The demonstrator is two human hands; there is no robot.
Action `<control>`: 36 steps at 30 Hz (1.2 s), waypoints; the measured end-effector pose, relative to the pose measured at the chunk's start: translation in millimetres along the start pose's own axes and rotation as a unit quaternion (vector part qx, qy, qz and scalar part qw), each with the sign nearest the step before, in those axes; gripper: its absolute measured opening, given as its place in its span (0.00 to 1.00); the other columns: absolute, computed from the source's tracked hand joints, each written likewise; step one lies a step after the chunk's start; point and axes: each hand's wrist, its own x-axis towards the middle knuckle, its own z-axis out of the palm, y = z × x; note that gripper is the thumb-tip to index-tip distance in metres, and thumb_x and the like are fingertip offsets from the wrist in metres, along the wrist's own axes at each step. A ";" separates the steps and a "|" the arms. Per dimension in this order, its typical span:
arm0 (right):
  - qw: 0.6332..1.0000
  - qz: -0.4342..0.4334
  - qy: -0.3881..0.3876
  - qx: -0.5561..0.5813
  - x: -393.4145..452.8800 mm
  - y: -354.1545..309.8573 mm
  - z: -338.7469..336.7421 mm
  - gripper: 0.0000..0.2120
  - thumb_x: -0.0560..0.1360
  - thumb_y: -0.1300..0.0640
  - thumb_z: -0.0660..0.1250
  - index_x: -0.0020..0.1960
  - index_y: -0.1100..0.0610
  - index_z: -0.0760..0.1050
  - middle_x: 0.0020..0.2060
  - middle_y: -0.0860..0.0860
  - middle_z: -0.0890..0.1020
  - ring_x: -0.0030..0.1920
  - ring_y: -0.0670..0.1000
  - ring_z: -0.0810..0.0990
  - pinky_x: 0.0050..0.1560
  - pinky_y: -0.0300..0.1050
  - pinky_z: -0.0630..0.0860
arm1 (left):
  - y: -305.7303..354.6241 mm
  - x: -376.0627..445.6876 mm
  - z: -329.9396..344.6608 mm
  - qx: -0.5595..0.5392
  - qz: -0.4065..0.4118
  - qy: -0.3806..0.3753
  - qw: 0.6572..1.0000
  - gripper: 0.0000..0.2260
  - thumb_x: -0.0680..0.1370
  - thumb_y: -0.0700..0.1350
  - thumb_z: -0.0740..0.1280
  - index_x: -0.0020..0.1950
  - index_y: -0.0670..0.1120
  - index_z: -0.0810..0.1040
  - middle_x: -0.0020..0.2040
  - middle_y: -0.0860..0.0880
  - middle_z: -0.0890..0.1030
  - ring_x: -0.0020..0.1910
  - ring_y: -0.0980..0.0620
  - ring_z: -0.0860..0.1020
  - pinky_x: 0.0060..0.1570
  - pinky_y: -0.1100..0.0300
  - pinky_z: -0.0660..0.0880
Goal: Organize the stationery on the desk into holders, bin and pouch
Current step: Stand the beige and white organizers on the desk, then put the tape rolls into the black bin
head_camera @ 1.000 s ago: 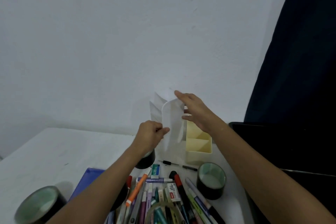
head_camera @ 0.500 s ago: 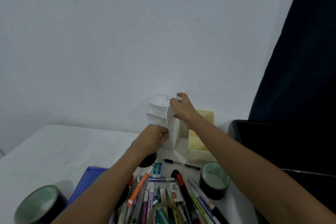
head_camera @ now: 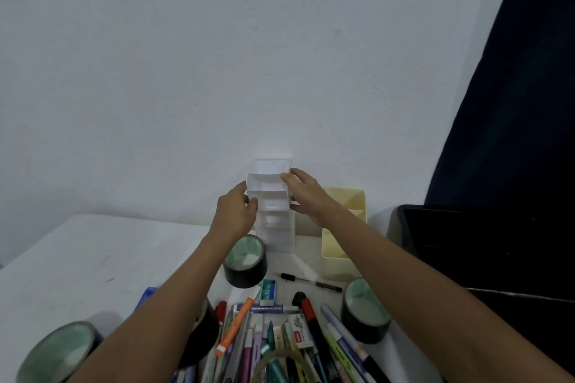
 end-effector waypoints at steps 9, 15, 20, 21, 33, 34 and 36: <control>0.998 -0.038 -0.050 0.004 3.5 9.6 -2.1 0.22 0.79 0.44 0.58 0.70 0.53 0.67 0.62 0.51 0.78 0.56 0.52 0.80 0.55 0.48 0.79 | -9.0 8.7 -5.2 0.020 0.026 0.023 0.999 0.12 0.78 0.38 0.63 0.58 0.47 0.81 0.37 0.40 0.82 0.34 0.48 0.73 0.30 0.76 0.65; 0.990 -0.065 0.105 -0.075 -5.4 12.2 7.9 0.29 0.76 0.41 0.63 0.70 0.57 0.65 0.61 0.56 0.75 0.57 0.55 0.77 0.57 0.52 0.77 | -9.4 4.0 -5.0 0.031 -0.013 -0.014 0.999 0.13 0.79 0.41 0.63 0.63 0.45 0.78 0.40 0.46 0.83 0.35 0.57 0.75 0.37 0.71 0.65; 0.934 -0.246 0.198 -0.166 -36.1 7.1 30.8 0.12 0.75 0.52 0.69 0.51 0.58 0.71 0.46 0.51 0.70 0.42 0.45 0.69 0.44 0.32 0.64 | -9.4 -17.6 -35.6 0.039 -0.056 -0.007 0.998 0.18 0.78 0.43 0.63 0.68 0.44 0.73 0.51 0.47 0.83 0.53 0.49 0.78 0.51 0.63 0.69; 0.931 -0.274 0.166 -0.176 -42.2 5.4 40.8 0.09 0.74 0.54 0.69 0.48 0.58 0.73 0.44 0.50 0.71 0.41 0.44 0.69 0.42 0.28 0.64 | -12.3 -24.4 -47.5 0.049 -0.064 -0.002 0.997 0.17 0.78 0.43 0.63 0.67 0.44 0.74 0.52 0.48 0.82 0.53 0.49 0.78 0.50 0.63 0.70; 0.712 -0.262 -0.339 -0.556 -115.3 22.5 137.3 0.22 0.76 0.48 0.67 0.66 0.58 0.73 0.63 0.54 0.76 0.62 0.55 0.75 0.60 0.47 0.71 | -93.7 -158.3 -175.8 0.311 -0.279 -0.172 0.892 0.19 0.74 0.44 0.63 0.65 0.48 0.75 0.64 0.46 0.76 0.55 0.45 0.76 0.51 0.57 0.75; 0.700 -0.241 -0.340 -0.580 -116.9 27.8 138.4 0.25 0.75 0.47 0.67 0.68 0.57 0.71 0.64 0.54 0.75 0.62 0.55 0.75 0.61 0.49 0.72 | -96.3 -169.0 -176.6 0.327 -0.290 -0.208 0.875 0.19 0.74 0.45 0.63 0.65 0.47 0.75 0.61 0.45 0.77 0.49 0.45 0.77 0.43 0.59 0.76; 0.687 -0.210 -0.346 -0.603 -119.0 37.3 139.0 0.26 0.75 0.48 0.68 0.69 0.57 0.69 0.65 0.55 0.75 0.62 0.57 0.75 0.62 0.51 0.73 | -103.1 -185.9 -171.9 0.328 -0.309 -0.231 0.862 0.18 0.73 0.45 0.65 0.63 0.44 0.75 0.57 0.43 0.79 0.43 0.46 0.77 0.35 0.62 0.74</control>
